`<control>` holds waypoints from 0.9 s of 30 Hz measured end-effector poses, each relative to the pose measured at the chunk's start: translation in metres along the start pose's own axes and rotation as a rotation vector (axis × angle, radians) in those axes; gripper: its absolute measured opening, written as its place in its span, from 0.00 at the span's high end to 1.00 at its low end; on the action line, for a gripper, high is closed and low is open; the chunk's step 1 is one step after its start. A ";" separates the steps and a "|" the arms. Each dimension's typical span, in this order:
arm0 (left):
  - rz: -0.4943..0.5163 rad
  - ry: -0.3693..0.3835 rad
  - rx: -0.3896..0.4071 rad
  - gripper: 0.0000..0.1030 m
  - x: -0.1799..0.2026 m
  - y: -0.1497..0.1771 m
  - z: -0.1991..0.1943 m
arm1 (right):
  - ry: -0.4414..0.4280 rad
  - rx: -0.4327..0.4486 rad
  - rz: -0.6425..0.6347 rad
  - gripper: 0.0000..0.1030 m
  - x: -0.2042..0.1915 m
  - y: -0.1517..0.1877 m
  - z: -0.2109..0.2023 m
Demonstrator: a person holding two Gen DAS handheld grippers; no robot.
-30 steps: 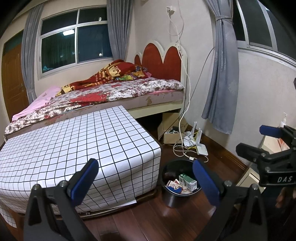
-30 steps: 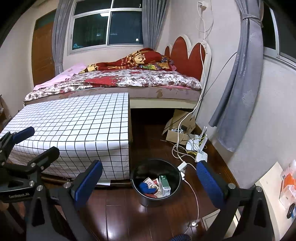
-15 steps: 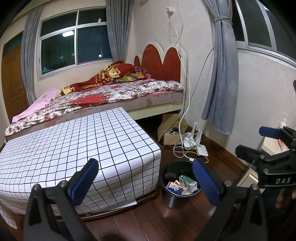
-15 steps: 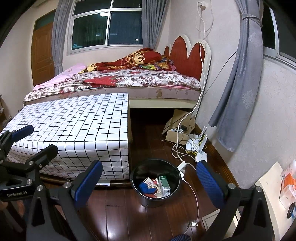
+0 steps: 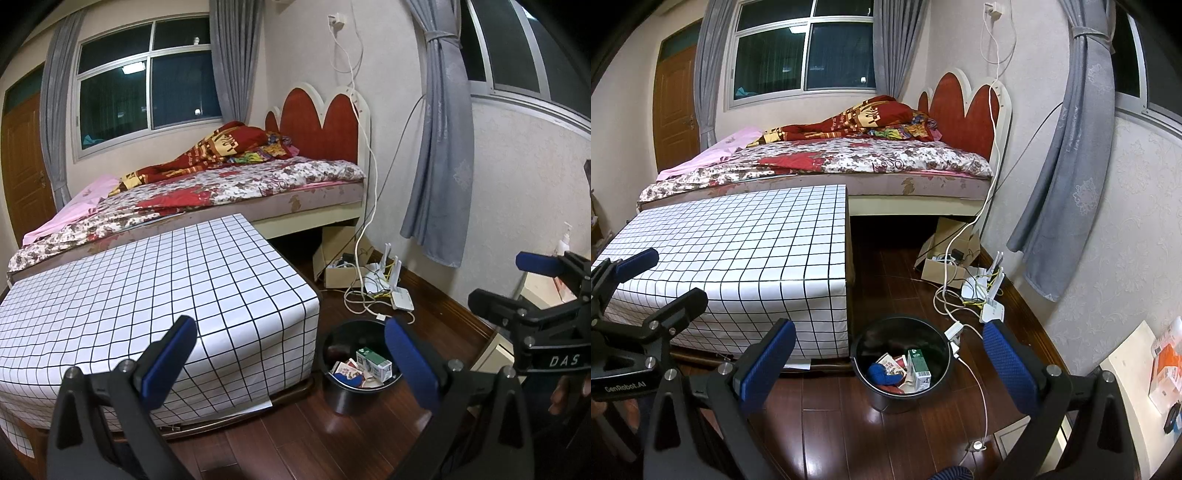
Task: Collect trash
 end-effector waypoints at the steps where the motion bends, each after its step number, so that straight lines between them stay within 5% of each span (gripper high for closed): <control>1: 0.001 0.000 0.000 0.01 0.000 0.000 0.000 | 0.000 0.000 -0.001 0.01 0.000 0.000 0.000; 27: 0.012 0.047 0.026 0.01 0.001 -0.002 -0.002 | 0.004 -0.004 0.007 0.01 -0.001 0.006 -0.002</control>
Point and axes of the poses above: each gripper's, at about its wrist camera, not at the fingertips, and z roughly the way its jaws point, x to its right, y to its underside, the point moved 6 cm from there along z, roughly the way its jaws point, and after that the axes turned 1 degree about z, right-handed, at the moved point
